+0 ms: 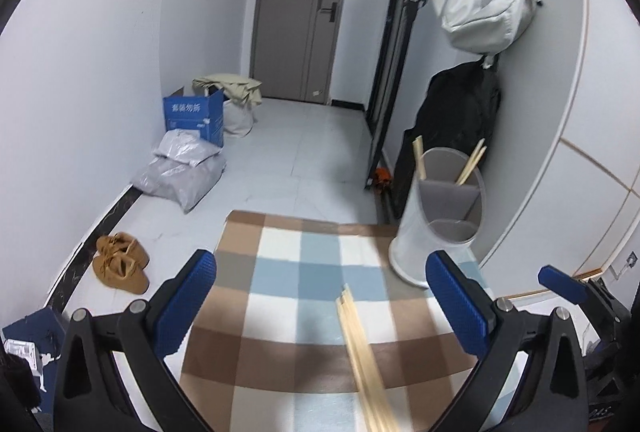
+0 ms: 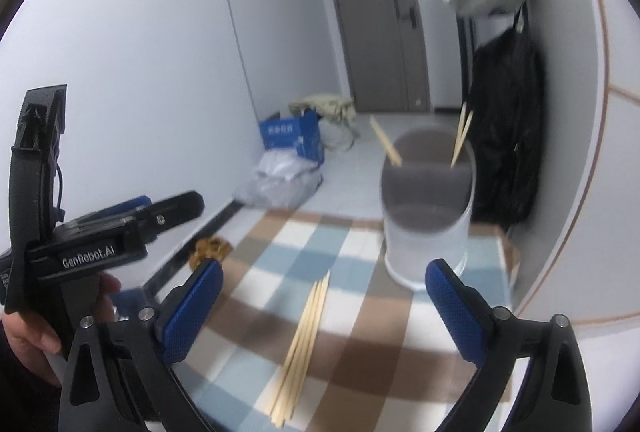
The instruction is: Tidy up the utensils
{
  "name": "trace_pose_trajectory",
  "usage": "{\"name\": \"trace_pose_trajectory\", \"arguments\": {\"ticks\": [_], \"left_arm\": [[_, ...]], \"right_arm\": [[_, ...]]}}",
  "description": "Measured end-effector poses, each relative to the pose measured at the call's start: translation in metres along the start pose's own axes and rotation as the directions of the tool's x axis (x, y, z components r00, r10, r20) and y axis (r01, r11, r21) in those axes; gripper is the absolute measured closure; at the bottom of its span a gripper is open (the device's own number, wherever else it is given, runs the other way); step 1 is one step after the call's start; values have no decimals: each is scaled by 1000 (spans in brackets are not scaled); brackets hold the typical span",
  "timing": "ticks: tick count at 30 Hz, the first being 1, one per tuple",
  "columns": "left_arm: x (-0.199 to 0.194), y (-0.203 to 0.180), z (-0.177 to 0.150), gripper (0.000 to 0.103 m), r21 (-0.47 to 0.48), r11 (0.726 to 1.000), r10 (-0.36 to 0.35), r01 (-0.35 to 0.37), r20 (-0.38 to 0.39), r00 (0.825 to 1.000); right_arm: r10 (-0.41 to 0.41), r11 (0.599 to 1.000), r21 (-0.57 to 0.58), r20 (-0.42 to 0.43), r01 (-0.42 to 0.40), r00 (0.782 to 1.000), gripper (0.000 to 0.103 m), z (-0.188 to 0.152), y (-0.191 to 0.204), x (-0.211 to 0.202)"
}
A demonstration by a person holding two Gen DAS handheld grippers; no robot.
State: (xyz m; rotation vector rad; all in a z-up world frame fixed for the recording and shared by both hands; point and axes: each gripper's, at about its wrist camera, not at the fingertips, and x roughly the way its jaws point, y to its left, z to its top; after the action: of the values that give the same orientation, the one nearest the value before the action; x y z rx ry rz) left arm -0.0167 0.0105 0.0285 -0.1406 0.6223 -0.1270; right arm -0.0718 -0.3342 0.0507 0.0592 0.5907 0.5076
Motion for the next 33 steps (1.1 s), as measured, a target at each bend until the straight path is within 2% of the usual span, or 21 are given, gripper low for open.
{"name": "trace_pose_trajectory", "arguments": {"ticks": [5,9,13,16,20,26,31,33], "left_arm": [[4,17,-10,1,-17,999,28,-29,-25,999],[10,30,-12,1,-40,999,29,-32,-62,998],[16,42,-11,1,-63,997,45,-50,-91,995],[20,51,-10,1,-87,994,54,-63,-103,993],[25,64,-8,1,-121,991,50,-63,-110,993],[27,81,-4,1,-172,983,41,-62,-125,991],[30,93,-3,1,-225,973,27,-60,-145,989],[30,98,-3,1,-248,967,11,-50,-156,988]], "right_arm": [[-2,1000,18,-136,4,991,32,-14,-2,32],[11,1000,6,-198,-10,980,36,-19,2,51],[16,1000,-21,-274,-23,961,53,-21,9,75],[7,997,-68,-345,-33,939,65,-25,16,101],[-27,993,-113,-425,-23,905,74,-28,19,138],[-77,991,-132,-516,10,853,81,-33,13,185],[-116,986,-167,-545,28,830,82,-35,14,207],[-108,986,-164,-559,19,822,87,-35,15,213]]}}
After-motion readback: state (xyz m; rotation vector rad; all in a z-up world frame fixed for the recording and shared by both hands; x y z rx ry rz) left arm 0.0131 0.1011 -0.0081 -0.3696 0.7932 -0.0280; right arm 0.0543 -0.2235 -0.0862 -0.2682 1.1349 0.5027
